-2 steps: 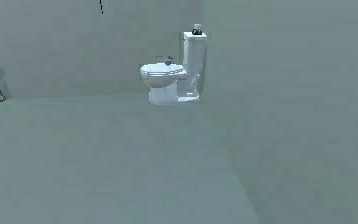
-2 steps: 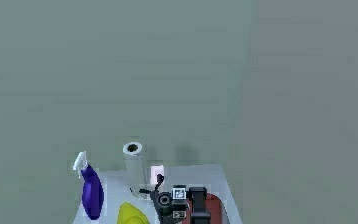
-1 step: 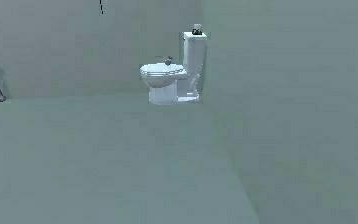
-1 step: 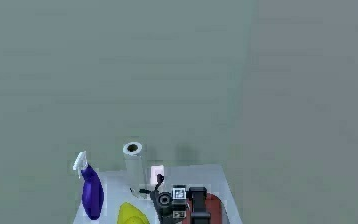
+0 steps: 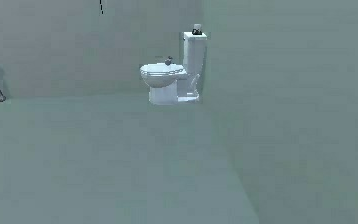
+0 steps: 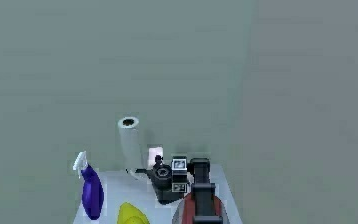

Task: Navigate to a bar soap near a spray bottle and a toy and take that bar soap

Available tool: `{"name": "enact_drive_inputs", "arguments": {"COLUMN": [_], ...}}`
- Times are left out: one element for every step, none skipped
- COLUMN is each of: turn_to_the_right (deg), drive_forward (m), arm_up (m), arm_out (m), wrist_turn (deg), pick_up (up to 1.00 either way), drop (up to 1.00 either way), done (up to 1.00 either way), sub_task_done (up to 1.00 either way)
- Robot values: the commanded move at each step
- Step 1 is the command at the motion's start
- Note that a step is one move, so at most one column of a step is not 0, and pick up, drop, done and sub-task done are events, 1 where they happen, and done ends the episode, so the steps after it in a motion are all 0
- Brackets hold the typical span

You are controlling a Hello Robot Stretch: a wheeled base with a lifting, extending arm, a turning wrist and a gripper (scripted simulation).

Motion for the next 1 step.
{"name": "enact_drive_inputs", "arguments": {"turn_to_the_right": [0.0], "drive_forward": [0.0], "arm_up": [0.0], "arm_out": [0.0], "wrist_turn": [0.0], "pick_up": [0.0], "drop": [0.0], "done": [1.0], "sub_task_done": [0.0]}}
